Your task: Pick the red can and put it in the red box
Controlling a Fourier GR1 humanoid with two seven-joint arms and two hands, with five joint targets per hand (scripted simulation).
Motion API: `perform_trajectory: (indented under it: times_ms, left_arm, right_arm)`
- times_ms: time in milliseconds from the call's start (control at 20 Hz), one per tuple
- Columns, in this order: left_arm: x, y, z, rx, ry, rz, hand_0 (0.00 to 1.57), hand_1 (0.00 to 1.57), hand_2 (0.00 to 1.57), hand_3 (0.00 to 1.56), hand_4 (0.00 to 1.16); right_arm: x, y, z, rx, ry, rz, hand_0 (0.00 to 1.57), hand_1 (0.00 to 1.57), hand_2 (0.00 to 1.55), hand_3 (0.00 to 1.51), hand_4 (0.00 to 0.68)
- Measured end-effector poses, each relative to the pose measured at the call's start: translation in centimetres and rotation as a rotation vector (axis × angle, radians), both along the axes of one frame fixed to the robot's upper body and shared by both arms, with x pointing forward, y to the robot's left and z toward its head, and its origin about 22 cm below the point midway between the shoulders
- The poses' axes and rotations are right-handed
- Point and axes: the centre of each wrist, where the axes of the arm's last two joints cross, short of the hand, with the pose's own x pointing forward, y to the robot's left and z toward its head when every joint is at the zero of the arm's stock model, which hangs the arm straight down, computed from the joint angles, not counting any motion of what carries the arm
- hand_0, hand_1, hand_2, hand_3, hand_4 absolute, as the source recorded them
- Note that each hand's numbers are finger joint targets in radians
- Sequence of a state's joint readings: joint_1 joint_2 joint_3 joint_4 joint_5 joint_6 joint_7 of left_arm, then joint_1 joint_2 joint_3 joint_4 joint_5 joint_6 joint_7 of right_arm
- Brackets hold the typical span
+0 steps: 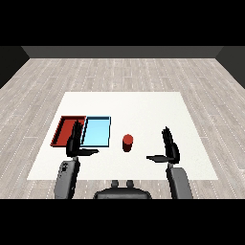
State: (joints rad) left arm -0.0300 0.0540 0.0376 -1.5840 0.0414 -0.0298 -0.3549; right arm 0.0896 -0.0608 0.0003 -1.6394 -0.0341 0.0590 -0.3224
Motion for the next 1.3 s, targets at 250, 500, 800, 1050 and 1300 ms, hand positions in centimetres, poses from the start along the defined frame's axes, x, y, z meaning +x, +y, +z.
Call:
perform_trajectory:
  times_ms: [250, 500, 800, 1050, 1300]
  left_arm:
    - [-0.1, 0.2, -0.7, -0.009, -0.031, -0.003, 0.00, 0.00, 0.00, 0.00, 0.00]
    - [-0.7, 0.3, -0.2, -0.020, -0.047, -0.008, 0.00, 0.00, 0.00, 0.00, 0.00]
    - [-0.3, 0.2, -0.3, -0.035, -0.055, -0.017, 0.00, 0.00, 0.00, 0.00, 0.00]
    - [-0.1, -0.3, -0.1, -0.047, -0.061, -0.019, 0.00, 0.00, 0.00, 0.00, 0.00]
    - [-0.4, 0.2, 0.6, -0.058, -0.065, -0.011, 0.00, 0.00, 0.00, 0.00, 0.00]
  right_arm:
    - [-0.4, -0.1, -0.4, 0.010, -0.019, 0.010, 0.00, 0.00, 0.00, 0.00, 0.000]
    - [-0.1, 0.6, -0.9, 0.021, -0.013, 0.026, 0.00, 0.00, 0.00, 0.00, 0.000]
    - [0.6, 2.4, -0.4, 0.044, 0.015, 0.046, 0.00, 0.00, 0.00, 0.00, 0.000]
    - [2.0, 3.4, -0.3, 0.069, 0.049, 0.070, 0.00, 0.00, 0.00, 0.00, 0.000]
    - [3.0, 4.9, -1.6, 0.092, 0.081, 0.085, 0.00, 0.00, 0.00, 0.00, 0.000]
